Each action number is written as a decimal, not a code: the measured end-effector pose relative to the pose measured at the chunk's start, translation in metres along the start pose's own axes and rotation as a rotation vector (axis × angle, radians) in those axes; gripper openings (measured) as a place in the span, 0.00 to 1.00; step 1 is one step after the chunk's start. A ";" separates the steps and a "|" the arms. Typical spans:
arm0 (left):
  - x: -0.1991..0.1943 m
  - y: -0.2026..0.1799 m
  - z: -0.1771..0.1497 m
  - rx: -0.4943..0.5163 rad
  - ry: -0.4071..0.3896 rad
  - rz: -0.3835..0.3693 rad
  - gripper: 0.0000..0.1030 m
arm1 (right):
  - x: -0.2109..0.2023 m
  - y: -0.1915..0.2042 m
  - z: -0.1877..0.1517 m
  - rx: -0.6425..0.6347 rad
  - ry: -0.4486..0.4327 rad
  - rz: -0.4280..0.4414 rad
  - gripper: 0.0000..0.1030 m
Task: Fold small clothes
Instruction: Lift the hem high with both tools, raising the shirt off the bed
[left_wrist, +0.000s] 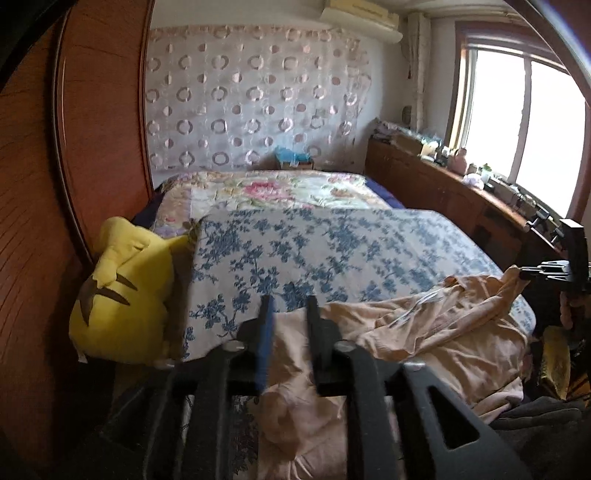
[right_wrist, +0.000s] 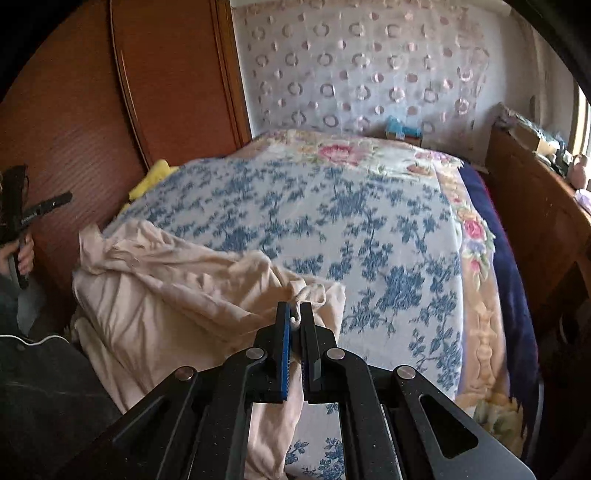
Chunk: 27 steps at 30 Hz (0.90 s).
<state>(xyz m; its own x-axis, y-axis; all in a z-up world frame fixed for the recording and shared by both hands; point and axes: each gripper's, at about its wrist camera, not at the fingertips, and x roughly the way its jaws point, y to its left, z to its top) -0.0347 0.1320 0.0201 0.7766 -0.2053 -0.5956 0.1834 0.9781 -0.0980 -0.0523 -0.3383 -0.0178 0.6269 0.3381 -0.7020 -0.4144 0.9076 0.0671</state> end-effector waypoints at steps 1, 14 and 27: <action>0.005 0.001 0.000 -0.001 0.010 -0.003 0.39 | 0.003 -0.001 0.001 -0.004 0.004 -0.001 0.10; 0.108 0.015 -0.005 0.055 0.245 -0.005 0.48 | 0.076 -0.029 0.025 0.038 0.065 -0.039 0.43; 0.150 0.024 -0.012 0.064 0.361 -0.012 0.74 | 0.127 -0.026 0.023 0.034 0.153 -0.021 0.43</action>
<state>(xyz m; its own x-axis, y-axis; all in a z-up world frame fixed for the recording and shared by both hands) 0.0789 0.1255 -0.0808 0.5132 -0.1807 -0.8390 0.2373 0.9693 -0.0637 0.0533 -0.3135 -0.0929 0.5267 0.2792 -0.8029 -0.3777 0.9230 0.0733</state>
